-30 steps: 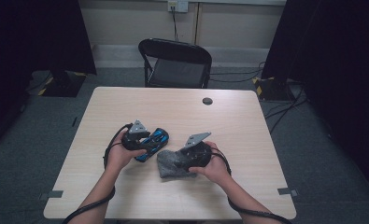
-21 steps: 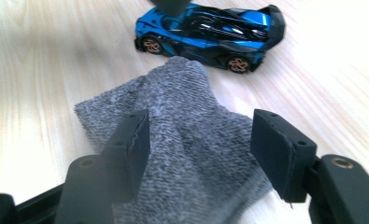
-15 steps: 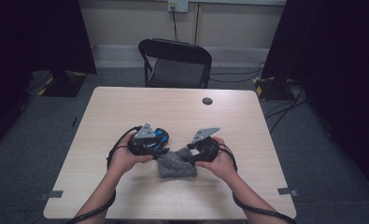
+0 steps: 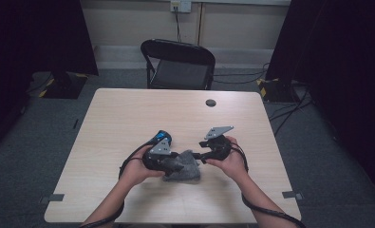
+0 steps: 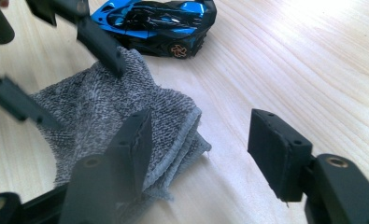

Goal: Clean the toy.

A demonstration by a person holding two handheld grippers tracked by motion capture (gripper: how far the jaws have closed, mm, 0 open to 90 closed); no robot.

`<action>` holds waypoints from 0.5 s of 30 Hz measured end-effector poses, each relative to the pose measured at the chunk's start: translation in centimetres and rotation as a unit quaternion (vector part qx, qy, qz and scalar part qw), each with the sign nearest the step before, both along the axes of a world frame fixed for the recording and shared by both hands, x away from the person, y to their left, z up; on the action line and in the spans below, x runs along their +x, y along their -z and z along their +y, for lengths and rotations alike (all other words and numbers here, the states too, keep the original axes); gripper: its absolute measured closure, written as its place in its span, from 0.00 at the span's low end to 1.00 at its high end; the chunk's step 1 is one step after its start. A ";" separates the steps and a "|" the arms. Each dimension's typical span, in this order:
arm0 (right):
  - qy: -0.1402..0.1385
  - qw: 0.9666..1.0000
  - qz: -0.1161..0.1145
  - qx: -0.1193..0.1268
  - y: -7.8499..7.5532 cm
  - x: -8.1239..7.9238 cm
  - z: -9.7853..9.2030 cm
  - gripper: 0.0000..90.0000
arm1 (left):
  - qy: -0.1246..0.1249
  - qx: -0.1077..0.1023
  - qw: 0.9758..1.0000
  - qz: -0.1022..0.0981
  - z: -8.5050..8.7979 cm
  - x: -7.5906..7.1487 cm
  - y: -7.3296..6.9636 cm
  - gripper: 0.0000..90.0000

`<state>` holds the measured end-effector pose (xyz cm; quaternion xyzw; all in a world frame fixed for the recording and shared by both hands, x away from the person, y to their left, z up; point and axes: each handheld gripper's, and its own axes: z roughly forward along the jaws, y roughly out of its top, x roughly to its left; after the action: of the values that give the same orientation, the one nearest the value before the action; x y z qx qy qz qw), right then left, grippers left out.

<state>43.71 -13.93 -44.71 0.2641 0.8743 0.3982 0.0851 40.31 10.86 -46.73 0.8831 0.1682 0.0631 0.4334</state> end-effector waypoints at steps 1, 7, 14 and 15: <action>0.003 1.000 0.003 0.001 0.0 0.1 0.1 0.43 | 0.005 0.007 1.000 0.009 -0.3 0.0 0.5 0.48; 0.009 1.000 0.010 0.006 0.0 0.6 0.3 0.38 | 0.025 0.048 0.999 0.006 -0.7 -0.2 2.0 0.48; 0.021 1.000 0.011 0.009 -0.2 1.5 0.6 0.33 | 0.032 0.049 0.998 -0.007 -0.7 -0.6 2.6 0.54; 0.023 1.000 0.012 0.011 -0.1 1.6 0.7 0.32 | 0.032 0.049 0.998 -0.007 -0.7 -0.6 2.6 0.57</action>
<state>45.31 -13.25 -44.56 0.2896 0.8648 0.4021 0.0807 39.68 10.12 -49.35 0.9075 0.1337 0.0636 0.3930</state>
